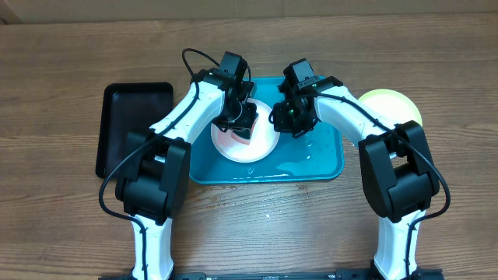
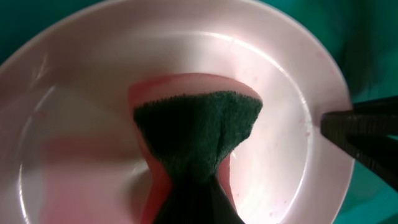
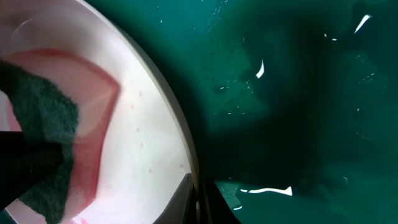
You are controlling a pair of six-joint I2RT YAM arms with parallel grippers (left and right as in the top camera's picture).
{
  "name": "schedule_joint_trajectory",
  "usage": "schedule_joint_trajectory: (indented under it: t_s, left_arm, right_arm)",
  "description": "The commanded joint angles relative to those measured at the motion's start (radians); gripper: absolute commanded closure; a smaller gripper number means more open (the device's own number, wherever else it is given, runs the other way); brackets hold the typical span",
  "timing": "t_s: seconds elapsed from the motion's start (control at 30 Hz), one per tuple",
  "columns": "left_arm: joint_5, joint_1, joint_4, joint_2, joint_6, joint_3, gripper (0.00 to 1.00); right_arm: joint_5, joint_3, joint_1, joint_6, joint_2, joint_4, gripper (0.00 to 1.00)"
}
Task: Clean dirty plates on tray and stack at the side
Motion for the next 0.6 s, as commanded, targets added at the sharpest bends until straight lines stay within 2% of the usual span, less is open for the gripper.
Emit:
schedule_joint_trajectory:
  t_s: [0.0,0.13,0.27,0.43,0.57]
  left_arm:
    - [-0.011,-0.006,0.025,-0.004,-0.026,-0.011,0.96]
    - [-0.277,0.008,0.023,-0.004,-0.185,-0.01,0.96]
    - [-0.439,0.018,-0.018,-0.005,-0.28,-0.008,0.96]
    - [-0.449,0.021,-0.087,-0.005,-0.288,-0.006,0.96]
    - [-0.399,0.017,-0.167,-0.005,-0.225,-0.006,0.96]
  right_arm:
    - [-0.013,-0.004,0.005,-0.003,0.017,0.004,0.96]
    - [-0.013,-0.004,0.005,-0.004,0.018,0.004,0.96]
    - [-0.013,-0.004,0.005,-0.003,0.018,0.005,0.96]
    - [-0.013,-0.004,0.005,-0.003,0.018,0.005,0.96]
    - [-0.013,-0.004,0.005,-0.003,0.018,0.005,0.96]
